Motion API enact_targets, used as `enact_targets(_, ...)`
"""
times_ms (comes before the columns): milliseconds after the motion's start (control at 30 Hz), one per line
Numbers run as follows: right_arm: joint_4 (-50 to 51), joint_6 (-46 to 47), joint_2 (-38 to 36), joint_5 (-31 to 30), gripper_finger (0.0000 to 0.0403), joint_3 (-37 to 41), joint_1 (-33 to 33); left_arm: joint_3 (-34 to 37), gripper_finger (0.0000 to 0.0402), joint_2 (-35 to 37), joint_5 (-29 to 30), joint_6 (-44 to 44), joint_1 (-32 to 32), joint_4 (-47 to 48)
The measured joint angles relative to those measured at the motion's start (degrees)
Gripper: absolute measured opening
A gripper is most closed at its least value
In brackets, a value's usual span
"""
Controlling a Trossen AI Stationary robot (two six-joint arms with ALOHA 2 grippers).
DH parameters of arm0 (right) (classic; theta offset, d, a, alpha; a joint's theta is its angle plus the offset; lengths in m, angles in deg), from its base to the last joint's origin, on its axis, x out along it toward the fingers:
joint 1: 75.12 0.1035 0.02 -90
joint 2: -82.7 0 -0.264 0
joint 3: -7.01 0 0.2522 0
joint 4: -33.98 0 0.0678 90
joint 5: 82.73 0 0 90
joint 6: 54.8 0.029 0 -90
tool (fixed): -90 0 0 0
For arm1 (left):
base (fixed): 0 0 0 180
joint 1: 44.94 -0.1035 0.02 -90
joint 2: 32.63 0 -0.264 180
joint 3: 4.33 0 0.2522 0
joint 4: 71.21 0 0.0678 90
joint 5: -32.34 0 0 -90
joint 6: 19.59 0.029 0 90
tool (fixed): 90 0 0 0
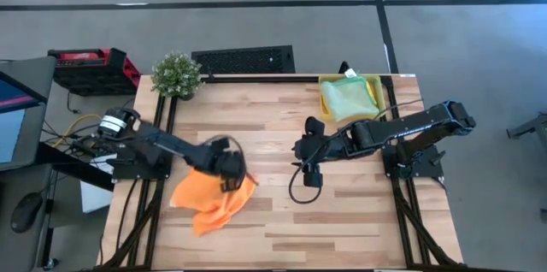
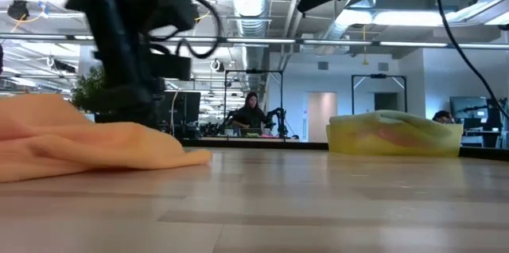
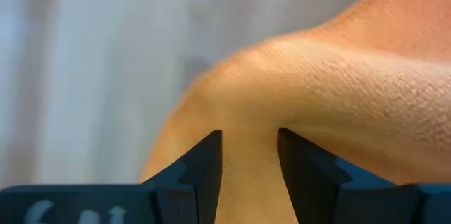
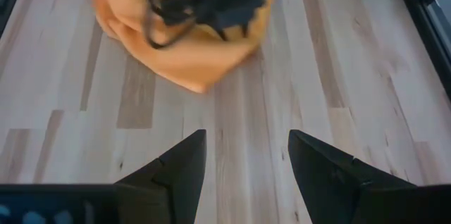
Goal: Fold microfiber towels
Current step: Fold the orange towel
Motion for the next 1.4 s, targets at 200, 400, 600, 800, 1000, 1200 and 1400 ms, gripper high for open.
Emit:
enact_targets(200,-0.15,0.02,0.00,0.00,0.0225,0.00,0.00,-0.02,0.0131,0.00,0.80,10.47,-10.91,-8.32)
enact_targets(400,-0.15,0.02,0.00,0.00,0.0225,0.00,0.00,-0.02,0.0131,0.73,0.45,14.72,-17.48,-10.58)
enact_targets(600,-0.26,0.02,0.00,0.00,0.0225,0.00,0.00,-0.12,0.0131,7.34,-0.09,11.31,-15.13,-6.57)
enact_targets(800,-0.92,0.06,0.00,0.00,0.0225,0.00,0.00,-0.13,0.0131,18.53,-2.34,-7.52,-9.11,12.50)
enact_targets(1000,-1.87,-0.26,0.00,0.00,0.0225,0.00,0.00,-0.13,0.0131,25.18,-5.16,-34.13,2.21,25.92)
enact_targets(1200,-2.08,-0.46,0.00,0.00,0.0225,0.00,0.00,-0.06,0.0131,25.44,-10.53,-55.82,12.43,34.45)
enact_targets(1400,-2.31,-0.46,0.00,0.00,0.0225,0.02,0.00,0.11,0.0131,22.86,-16.84,-69.25,18.69,40.90)
